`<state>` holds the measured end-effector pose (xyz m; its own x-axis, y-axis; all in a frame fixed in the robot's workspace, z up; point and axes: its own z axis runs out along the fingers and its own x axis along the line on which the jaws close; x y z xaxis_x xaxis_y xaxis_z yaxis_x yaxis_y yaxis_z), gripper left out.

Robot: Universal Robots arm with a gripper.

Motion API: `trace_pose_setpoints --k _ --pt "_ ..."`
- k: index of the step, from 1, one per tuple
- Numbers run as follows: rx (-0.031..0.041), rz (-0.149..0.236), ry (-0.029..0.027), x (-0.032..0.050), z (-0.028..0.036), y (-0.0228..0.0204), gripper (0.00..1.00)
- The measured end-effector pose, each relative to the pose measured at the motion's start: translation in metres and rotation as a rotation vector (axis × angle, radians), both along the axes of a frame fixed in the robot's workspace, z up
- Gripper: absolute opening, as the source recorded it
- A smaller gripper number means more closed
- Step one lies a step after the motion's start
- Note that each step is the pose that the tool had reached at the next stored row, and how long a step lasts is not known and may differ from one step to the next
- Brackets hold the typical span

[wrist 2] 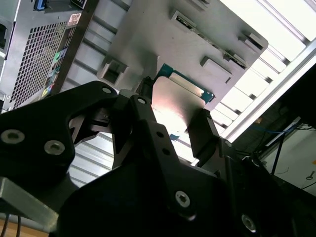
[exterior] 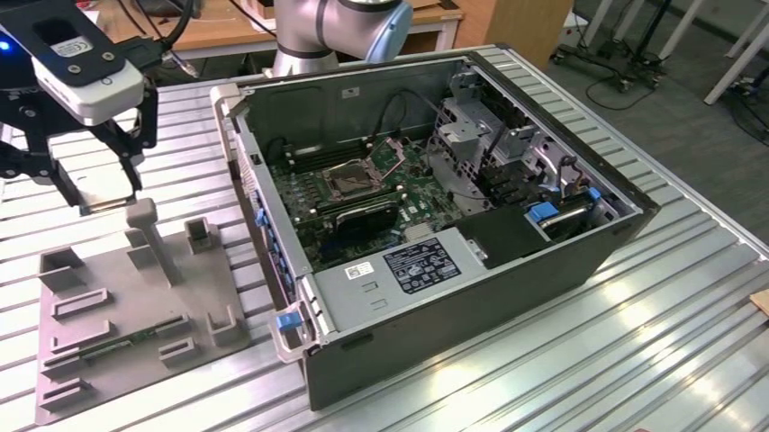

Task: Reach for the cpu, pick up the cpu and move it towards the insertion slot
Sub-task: 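Pick up the cpu and move it towards the insertion slot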

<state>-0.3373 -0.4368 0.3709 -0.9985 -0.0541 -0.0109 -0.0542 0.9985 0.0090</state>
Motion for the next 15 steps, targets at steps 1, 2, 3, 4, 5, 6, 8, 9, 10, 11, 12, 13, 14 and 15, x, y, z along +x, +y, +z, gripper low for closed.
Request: trace_pose_setpoints --k 1,2,3,4,5,6,8,9,10,11,12,13,14,15 --pt "0.0000 0.000 0.0000 0.0011 0.0000 0.0000 0.54" --pt "0.0000 0.000 0.0000 0.0023 0.0000 0.0000 0.54" --pt "0.0000 0.000 0.0001 0.0034 0.0000 0.0000 0.54" --pt "0.0000 0.000 0.0000 0.0044 0.0000 0.0000 0.54" --pt "0.0000 0.000 0.0000 0.0055 0.0000 0.0000 0.54" --pt "0.0000 0.000 0.0000 0.0065 0.0000 0.0000 0.54" --pt "0.0000 0.000 0.0000 0.0086 0.0000 0.0000 0.54" --pt "0.0000 0.000 0.0000 0.0097 0.0000 0.0000 0.54" --pt "0.0000 0.000 0.0000 0.0108 0.0000 0.0000 0.54" --pt "0.0000 0.000 0.0001 0.0118 0.0000 0.0000 0.54" --pt "0.0000 0.000 0.0000 0.0127 0.0000 0.0000 0.54" --pt "0.0000 0.000 0.0000 0.0136 0.0000 0.0000 0.54" --pt "0.0000 0.000 0.0000 0.0145 0.0000 0.0000 0.54" --pt "0.0000 0.000 0.0001 0.0154 0.0000 0.0000 0.54"
